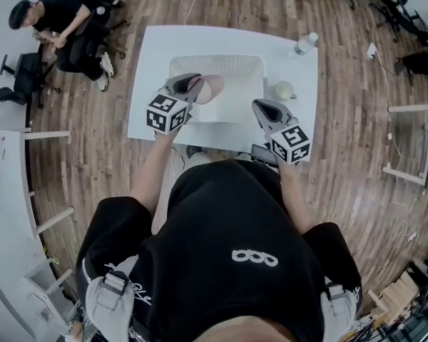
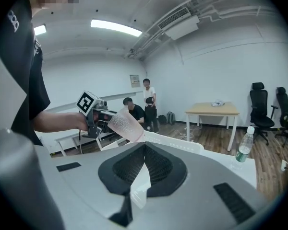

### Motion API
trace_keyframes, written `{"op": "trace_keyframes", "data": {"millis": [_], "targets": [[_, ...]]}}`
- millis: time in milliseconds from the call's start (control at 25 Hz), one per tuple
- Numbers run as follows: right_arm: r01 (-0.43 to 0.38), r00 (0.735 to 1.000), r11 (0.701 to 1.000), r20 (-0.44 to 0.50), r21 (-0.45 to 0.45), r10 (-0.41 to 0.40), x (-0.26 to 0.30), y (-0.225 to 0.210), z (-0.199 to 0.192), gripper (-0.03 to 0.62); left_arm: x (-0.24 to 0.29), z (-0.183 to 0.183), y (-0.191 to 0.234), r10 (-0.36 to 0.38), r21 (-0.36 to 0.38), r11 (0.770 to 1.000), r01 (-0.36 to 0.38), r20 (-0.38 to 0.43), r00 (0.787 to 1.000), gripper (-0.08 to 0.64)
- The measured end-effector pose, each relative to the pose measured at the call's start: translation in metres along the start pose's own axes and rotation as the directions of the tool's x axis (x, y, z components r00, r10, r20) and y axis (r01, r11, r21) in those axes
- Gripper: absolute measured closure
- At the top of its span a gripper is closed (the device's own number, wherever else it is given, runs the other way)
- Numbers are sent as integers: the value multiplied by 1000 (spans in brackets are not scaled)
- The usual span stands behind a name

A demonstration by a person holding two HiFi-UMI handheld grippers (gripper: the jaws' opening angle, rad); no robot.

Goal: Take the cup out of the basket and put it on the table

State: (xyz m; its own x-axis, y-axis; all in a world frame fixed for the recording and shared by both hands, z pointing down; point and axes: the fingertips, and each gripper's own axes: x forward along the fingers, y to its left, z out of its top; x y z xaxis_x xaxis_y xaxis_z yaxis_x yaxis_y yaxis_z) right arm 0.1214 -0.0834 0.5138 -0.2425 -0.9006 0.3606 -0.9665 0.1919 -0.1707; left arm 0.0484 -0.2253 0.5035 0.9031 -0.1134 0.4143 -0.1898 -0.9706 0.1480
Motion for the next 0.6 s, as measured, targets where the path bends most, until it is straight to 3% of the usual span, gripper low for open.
{"op": "trace_keyframes", "data": {"millis": [240, 600], "targets": [[-103, 995, 994, -20, -46, 103, 13, 8, 11, 568, -58, 8, 2, 121, -40, 992, -118, 93, 988, 520], [-239, 971, 964, -55, -117, 234, 16, 13, 19, 568, -105, -15, -21, 294, -169, 949, -267, 168, 941, 522]]}}
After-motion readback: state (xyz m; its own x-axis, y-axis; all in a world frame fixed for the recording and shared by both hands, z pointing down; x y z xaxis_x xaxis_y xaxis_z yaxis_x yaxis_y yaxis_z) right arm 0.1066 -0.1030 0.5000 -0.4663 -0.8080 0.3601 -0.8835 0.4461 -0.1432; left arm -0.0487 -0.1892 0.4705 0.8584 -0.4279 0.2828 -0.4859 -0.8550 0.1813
